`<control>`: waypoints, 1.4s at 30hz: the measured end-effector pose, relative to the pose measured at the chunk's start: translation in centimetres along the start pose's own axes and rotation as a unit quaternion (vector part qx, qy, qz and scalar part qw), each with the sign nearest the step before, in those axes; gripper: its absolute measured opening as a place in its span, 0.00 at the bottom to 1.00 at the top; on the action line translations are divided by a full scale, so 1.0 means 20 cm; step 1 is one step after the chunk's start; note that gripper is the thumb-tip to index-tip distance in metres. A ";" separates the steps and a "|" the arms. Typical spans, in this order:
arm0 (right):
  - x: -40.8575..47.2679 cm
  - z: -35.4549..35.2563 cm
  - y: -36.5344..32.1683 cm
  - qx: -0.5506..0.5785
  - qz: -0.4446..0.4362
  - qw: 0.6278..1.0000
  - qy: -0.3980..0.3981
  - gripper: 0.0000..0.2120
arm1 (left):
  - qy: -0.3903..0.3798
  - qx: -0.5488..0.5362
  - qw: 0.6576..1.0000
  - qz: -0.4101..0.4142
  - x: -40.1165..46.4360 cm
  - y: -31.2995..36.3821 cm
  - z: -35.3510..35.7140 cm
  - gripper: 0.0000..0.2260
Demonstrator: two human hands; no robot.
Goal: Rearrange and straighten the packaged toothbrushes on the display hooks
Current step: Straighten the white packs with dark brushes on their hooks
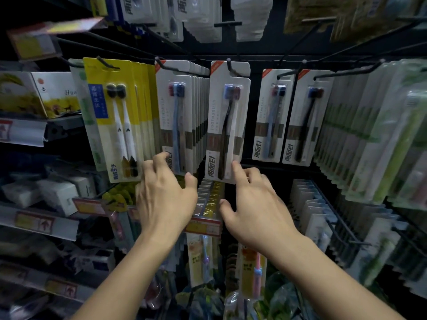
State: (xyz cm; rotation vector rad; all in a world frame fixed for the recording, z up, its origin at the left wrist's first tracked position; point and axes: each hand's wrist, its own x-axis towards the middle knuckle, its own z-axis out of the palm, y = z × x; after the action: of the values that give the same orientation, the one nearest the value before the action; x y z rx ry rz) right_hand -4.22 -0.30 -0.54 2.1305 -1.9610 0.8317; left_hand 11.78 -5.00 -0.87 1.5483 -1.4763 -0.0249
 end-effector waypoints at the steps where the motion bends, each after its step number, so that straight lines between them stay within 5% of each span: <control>1: 0.00 0.00 0.00 -0.002 -0.001 1.000 -0.002 0.40 | 0.001 -0.002 1.000 0.001 -0.01 0.01 0.00 0.26; 19: -0.09 -0.06 0.08 -0.039 0.012 0.999 -0.025 0.23 | -0.019 -0.005 0.999 0.041 -0.10 0.18 0.04 0.12; 42: -0.18 -0.23 0.27 -0.037 0.078 0.996 -0.022 0.15 | -0.075 -0.078 0.981 0.158 -0.26 0.47 0.18 0.03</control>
State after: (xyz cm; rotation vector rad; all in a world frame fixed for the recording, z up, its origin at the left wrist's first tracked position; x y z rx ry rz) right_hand -10.72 4.22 0.18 1.9919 -2.1684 0.7290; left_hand 1.13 -1.22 0.07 1.1946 -1.7831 -0.0698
